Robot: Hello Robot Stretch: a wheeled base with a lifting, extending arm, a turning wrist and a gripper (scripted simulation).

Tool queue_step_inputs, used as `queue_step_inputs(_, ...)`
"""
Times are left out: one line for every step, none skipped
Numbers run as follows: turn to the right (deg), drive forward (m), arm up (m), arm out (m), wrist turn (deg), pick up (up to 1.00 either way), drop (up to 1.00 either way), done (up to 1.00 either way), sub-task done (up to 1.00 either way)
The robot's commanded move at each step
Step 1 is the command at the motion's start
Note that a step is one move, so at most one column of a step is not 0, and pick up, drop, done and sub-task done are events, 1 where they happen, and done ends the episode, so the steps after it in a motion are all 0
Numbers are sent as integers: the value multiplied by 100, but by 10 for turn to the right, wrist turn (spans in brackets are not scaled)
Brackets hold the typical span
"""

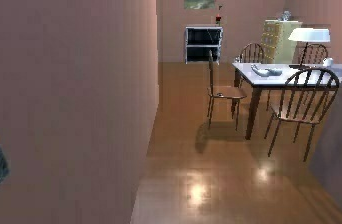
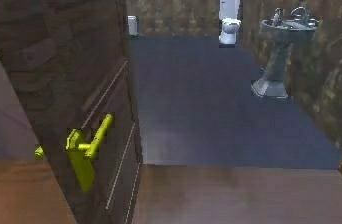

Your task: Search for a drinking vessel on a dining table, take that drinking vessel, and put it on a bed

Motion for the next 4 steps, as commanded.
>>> queue_step_inputs(0,60,0,0,0,0,0,0,0)
queue_step_inputs(90,0,0,0,0,0,0,0,0)
queue_step_inputs(0,100,0,0,0,0,0,0,0)
queue_step_inputs(90,0,0,0,0,0,0,0,0)
